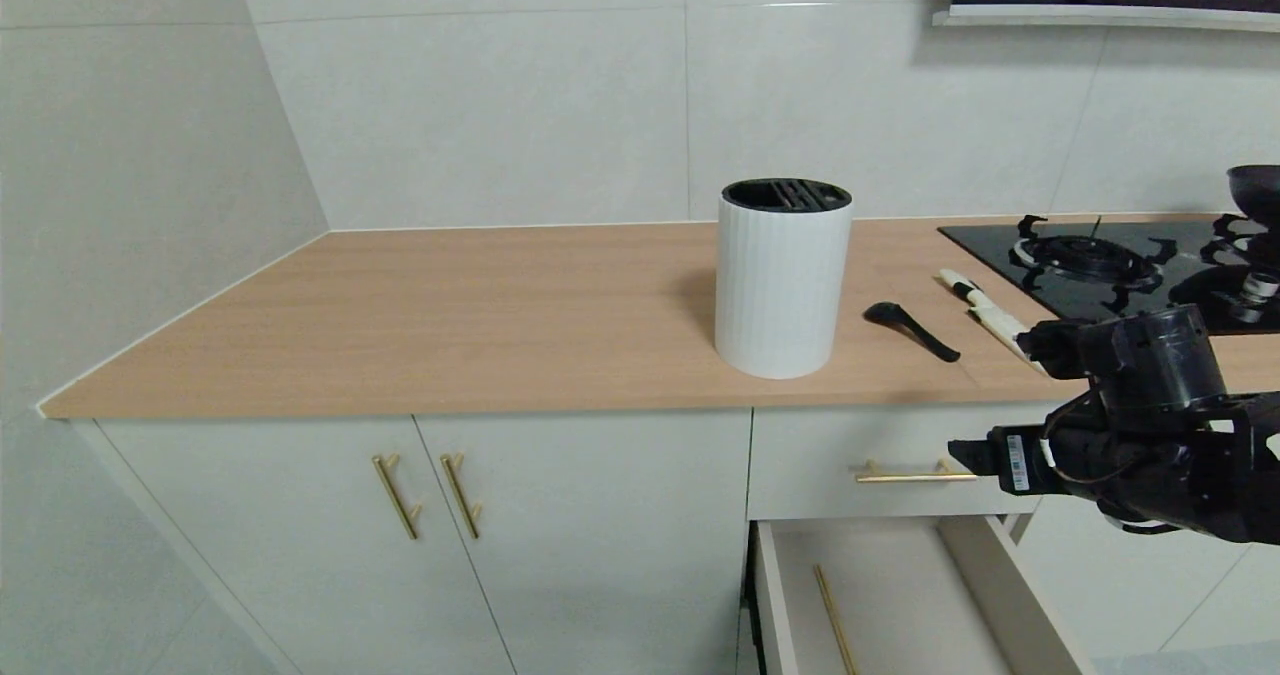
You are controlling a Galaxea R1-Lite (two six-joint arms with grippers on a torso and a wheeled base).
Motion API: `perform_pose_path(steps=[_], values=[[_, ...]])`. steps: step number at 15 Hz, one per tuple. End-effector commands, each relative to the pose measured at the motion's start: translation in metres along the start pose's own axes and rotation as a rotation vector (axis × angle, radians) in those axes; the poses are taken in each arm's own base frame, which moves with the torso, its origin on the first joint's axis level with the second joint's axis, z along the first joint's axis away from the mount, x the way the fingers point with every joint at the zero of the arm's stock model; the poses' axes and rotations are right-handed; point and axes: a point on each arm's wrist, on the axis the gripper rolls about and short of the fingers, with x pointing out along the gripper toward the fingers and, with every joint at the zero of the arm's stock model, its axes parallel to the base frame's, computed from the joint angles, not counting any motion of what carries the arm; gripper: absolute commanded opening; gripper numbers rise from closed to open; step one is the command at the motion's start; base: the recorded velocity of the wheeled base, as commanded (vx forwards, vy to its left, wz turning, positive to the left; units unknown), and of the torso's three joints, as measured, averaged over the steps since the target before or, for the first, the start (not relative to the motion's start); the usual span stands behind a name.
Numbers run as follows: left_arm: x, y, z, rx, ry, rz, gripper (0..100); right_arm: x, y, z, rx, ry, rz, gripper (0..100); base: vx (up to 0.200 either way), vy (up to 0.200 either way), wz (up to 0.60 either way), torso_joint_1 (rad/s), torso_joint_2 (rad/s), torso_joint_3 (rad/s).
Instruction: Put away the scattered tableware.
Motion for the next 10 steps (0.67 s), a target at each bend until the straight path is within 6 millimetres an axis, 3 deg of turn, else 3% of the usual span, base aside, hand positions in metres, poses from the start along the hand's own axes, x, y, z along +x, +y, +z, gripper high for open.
perform_pose_path(steps=[1, 6, 10], values=[[0.0001, 0.0, -0.0001, -0.001, 0.001, 0.001, 100, 0.0007, 0.0004, 0.0, -0.001, 0.001, 0.0, 100, 0.0, 0.0, 0.0, 0.222, -0.5, -0.286], [0.0001, 0.0, -0.0001, -0.001, 0.001, 0.001, 100, 0.0011, -0.0034, 0.0021, 0.012, -0.009, -0.006, 100, 0.0, 0.0, 0.0, 0.216, -0.48, -0.259], [-0.0001, 0.0, 0.0003, -0.001, -0.001, 0.002, 100, 0.0068, -0.0078, 0.005, 0.028, -0.015, -0.009, 100, 0.0, 0.0, 0.0, 0.042, -0.08, -0.047]])
